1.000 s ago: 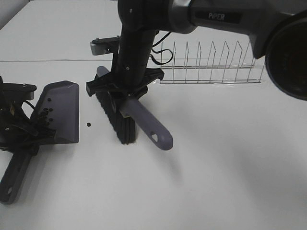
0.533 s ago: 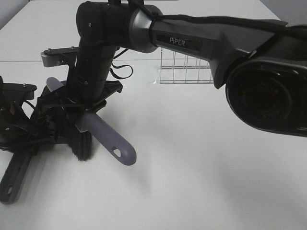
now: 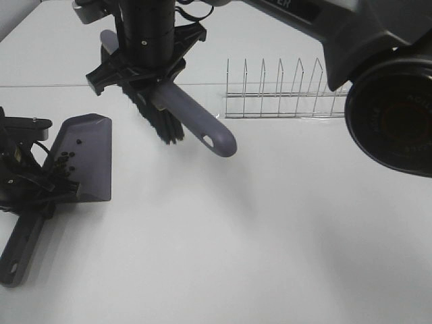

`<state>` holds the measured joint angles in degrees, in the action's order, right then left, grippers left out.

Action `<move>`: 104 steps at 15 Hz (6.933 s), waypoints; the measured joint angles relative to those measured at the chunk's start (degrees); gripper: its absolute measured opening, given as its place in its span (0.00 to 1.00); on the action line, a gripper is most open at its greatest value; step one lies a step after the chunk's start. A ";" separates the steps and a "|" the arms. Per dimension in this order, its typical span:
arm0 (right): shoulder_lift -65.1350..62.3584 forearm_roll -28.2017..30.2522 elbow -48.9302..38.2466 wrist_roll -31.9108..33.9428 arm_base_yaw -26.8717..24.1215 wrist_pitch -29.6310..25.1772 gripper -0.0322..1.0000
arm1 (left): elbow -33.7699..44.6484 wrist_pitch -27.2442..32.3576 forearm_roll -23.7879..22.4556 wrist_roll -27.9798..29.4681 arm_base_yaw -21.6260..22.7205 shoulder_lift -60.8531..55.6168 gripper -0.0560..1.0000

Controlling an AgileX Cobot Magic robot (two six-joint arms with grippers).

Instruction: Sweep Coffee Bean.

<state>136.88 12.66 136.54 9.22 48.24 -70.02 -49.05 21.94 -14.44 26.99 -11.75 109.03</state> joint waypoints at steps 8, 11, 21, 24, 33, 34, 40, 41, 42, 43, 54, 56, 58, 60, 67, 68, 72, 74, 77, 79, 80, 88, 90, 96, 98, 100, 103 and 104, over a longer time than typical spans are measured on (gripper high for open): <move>-7.73 -3.90 -5.39 -0.46 -10.66 -0.29 0.38 | 0.40 0.23 1.26 -0.17 -2.01 -3.44 0.41; -15.01 -4.47 -15.58 -0.57 -14.73 -0.23 0.38 | 0.40 -0.11 3.09 -0.17 -5.21 -5.44 0.41; -31.74 -6.47 -53.46 0.46 -32.37 3.72 0.38 | 0.40 -1.38 4.98 -0.17 -14.44 -5.50 0.41; -29.39 -6.76 -54.55 0.46 -32.43 9.63 0.38 | 0.40 -1.72 4.98 -0.17 -14.50 -5.50 0.41; -20.40 -1.03 -46.81 4.64 -32.43 11.52 0.38 | 0.40 -1.72 4.98 -0.40 -14.50 -5.50 0.41; -20.00 -0.63 -46.58 4.87 -32.43 11.75 0.38 | 0.40 -1.72 4.98 -0.52 -14.50 -5.50 0.41; -19.71 0.06 -46.58 5.39 -32.43 14.21 0.38 | 0.40 -2.41 4.98 -1.09 -14.50 -5.50 0.41; -19.65 0.06 -46.58 5.79 -32.60 14.61 0.38 | 0.40 -2.46 4.98 -1.09 -14.50 -5.50 0.41; -19.65 0.06 -46.58 5.90 -32.72 14.95 0.38 | 0.40 -2.46 4.98 -1.09 -14.50 -5.50 0.41; -19.60 0.00 -46.41 5.90 -33.23 15.36 0.38 | 0.40 -2.46 4.98 -1.09 -14.50 -5.50 0.41; -10.66 -1.55 -32.89 4.47 -34.43 10.60 0.38 | 0.40 -2.52 4.98 -1.32 -14.50 -5.50 0.41; -8.88 -1.49 -29.62 4.47 -34.49 10.14 0.38 | 0.40 -2.52 4.98 -1.32 -14.50 -5.50 0.41; -5.96 -1.20 -24.24 4.47 -34.61 8.82 0.38 | 0.40 -2.64 4.98 -1.32 -14.50 -5.50 0.41; -4.41 -1.03 -22.29 4.47 -34.61 8.31 0.38 | 0.40 -2.69 4.98 -1.32 -14.50 -5.50 0.41; -3.38 -1.60 -21.72 4.47 -34.55 8.42 0.54 | 0.40 -4.18 5.16 -1.32 -14.50 -5.50 0.41; -3.38 -1.66 -21.72 4.53 -34.43 8.31 0.66 | 0.40 -4.18 6.13 -1.32 -14.50 -5.50 0.41; -5.04 -1.95 -21.43 4.58 -34.43 4.58 0.78 | 0.40 -6.13 10.43 -1.32 -14.50 -5.50 0.41; -6.88 -2.12 -21.43 4.58 -34.43 2.41 0.79 | 0.40 -7.96 11.17 -1.32 -14.50 -5.50 0.41; -9.63 -2.58 -21.37 4.58 -34.38 1.20 0.79 | 0.40 -8.77 11.92 -1.32 -14.50 -5.33 0.41; -10.94 -3.04 -21.37 4.58 -34.38 0.86 0.79 | 0.40 -8.94 11.92 -1.32 -14.67 -3.95 0.41; -11.34 -3.15 -21.37 4.58 -34.38 0.80 0.79 | 0.34 -9.05 11.97 -1.32 -15.30 -2.41 0.41; -11.75 -3.44 -21.37 4.58 -34.38 0.34 0.79 | -4.76 -7.05 12.15 -1.49 -17.76 2.06 0.41; -11.75 -3.44 -21.37 4.58 -34.38 0.34 0.79 | -4.81 -6.76 12.43 -1.49 -17.76 2.12 0.42; -12.78 -4.01 -21.37 4.58 -34.38 0.29 0.78 | -4.87 -3.61 11.92 -1.55 -17.82 -0.63 0.58; -14.73 -4.47 -21.37 4.58 -34.38 0.29 0.78 | -4.87 -3.44 10.37 -1.60 -17.82 -3.90 0.58; -16.90 -4.76 -21.37 4.58 -34.38 0.23 0.78 | -4.87 -1.20 7.79 -1.66 -17.82 -8.48 0.58; -21.72 -8.25 -21.54 3.72 -34.38 0.17 0.78 | -4.87 6.93 2.35 -1.72 -17.82 -17.25 0.58; -23.78 -9.34 -22.29 3.09 -34.38 0.17 0.78 | -4.87 10.60 0.92 -1.72 -17.82 -20.40 0.58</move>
<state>113.10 3.32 114.25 12.32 13.87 -69.84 -53.92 32.54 -13.52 25.27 -29.56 88.64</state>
